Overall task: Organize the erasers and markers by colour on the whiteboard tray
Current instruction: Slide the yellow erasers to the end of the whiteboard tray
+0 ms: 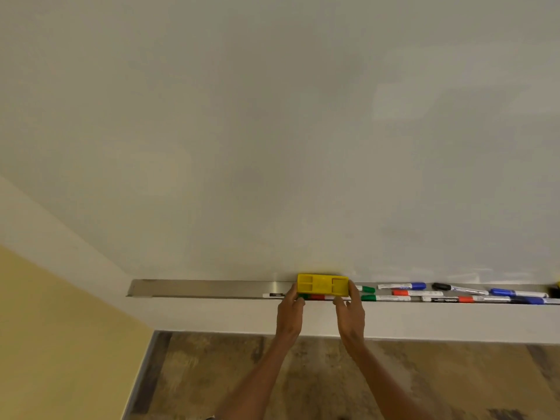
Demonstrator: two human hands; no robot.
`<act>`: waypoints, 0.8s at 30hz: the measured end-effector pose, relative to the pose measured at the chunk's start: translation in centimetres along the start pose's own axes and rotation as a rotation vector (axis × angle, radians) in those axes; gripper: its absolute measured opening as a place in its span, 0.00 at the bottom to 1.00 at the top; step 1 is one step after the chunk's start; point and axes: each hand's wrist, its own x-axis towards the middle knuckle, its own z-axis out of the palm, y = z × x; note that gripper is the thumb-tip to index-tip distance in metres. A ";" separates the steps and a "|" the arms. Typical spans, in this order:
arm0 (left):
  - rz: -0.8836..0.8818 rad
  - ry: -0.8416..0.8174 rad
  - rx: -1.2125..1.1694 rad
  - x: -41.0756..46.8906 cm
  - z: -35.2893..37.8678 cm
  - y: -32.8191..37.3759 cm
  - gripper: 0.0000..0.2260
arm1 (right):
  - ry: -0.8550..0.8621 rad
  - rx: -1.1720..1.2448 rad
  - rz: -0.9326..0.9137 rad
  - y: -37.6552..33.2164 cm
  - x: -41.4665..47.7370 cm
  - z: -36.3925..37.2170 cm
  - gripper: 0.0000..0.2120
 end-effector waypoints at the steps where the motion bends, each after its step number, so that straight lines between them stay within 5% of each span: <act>1: 0.009 0.041 -0.015 -0.2 -0.9 -0.1 0.19 | 0.002 0.006 -0.018 -0.4 -0.6 1.0 0.25; 13: -0.092 0.446 0.006 1.0 -20.8 -7.7 0.18 | -0.445 -0.053 -0.076 -4.3 -7.7 19.4 0.32; 24: -0.150 0.449 0.029 4.1 -32.4 -14.3 0.20 | -0.718 -0.104 -0.056 -5.8 -9.3 32.2 0.29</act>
